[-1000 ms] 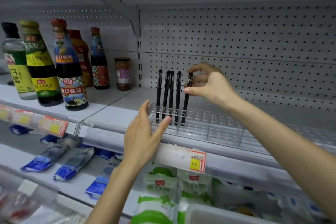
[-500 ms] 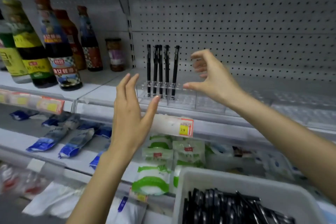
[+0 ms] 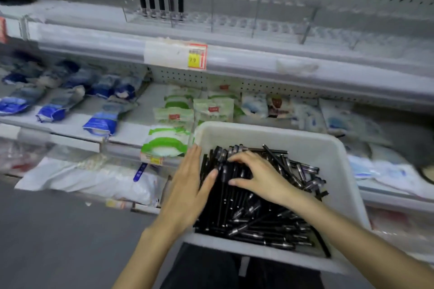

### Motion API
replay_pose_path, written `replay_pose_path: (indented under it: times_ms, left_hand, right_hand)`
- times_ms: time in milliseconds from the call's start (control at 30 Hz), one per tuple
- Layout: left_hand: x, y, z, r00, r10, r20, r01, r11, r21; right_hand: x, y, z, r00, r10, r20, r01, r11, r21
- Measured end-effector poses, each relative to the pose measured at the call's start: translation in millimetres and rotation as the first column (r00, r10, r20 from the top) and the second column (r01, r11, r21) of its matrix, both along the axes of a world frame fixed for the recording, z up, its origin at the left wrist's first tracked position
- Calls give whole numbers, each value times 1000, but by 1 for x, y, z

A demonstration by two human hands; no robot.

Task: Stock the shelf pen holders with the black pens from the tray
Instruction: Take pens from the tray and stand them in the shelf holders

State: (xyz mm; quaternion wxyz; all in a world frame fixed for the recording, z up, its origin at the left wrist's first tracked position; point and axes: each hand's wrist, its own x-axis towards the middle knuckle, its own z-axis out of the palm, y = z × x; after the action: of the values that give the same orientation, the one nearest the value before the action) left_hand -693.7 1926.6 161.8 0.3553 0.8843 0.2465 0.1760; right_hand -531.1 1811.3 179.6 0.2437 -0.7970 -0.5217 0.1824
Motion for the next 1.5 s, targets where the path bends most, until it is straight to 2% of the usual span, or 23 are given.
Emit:
replay_pose_path:
  times_ms: [67,133,267,433,500,600,667,733,800,867,967,1033,1100,1200,1300,1367,1500]
  left_hand:
    - [-1,-2,-5,1000,-4,-19,4,1000,9]
    - [-2,-3,-2,1000,5,-5,-6,997,-73]
    - [-5,-3,-2,1000,10,1,-10,992,-126]
    - [-5,-3,-3,1000,16,4,-16,987,-162]
    - [-5,-3,-5,1000,16,6,-15,988,-152]
    - [-4,-2,-8,1000,21,11,-19,987,-159]
    - [-4,-2,-7,999,26,28,-21,984,-176]
    - [-6,-4,-3,998,49,50,-38,978,-205]
    - [-10,-5,7,988,113,109,-90,976,-200]
    - [-15,-3,25,954,189,232,-165,979,-121]
    - [-16,18,70,848,272,455,-284,958,-42]
    - [-10,42,107,758,281,589,-331,943,-25]
    - [-1,70,142,702,289,651,-370,929,-12]
    - [20,109,183,715,289,637,-402,915,35]
    - [44,135,202,773,272,573,-400,910,108]
    - [57,146,205,809,275,519,-390,912,124]
    - [69,156,195,836,274,475,-353,932,84]
  right_hand:
    - [3,2,-11,999,22,48,-20,999,-43]
    - [5,8,-16,992,38,123,-31,998,-57]
    - [9,20,-23,908,122,402,-84,990,-112]
    - [6,17,-37,903,112,416,-94,994,-63]
    - [2,13,-36,956,37,292,-47,999,25]
    - [-8,10,-28,989,-130,-67,141,968,207]
    - [-18,10,-23,916,-199,-349,298,919,257]
    - [-28,10,-16,810,-202,-551,391,886,250]
    - [-34,8,3,761,-159,-628,411,868,278]
    - [-37,7,38,755,-104,-648,403,853,332]
    - [-37,8,110,799,20,-601,343,805,483]
    - [-36,14,162,846,112,-522,286,730,621]
    - [-31,25,208,875,169,-453,248,648,720]
    - [-16,49,259,921,195,-338,184,547,816]
    - [2,78,292,968,121,-220,136,482,866]
    - [15,96,305,986,55,-154,111,470,876]
    - [40,128,315,993,-25,-112,109,510,853]
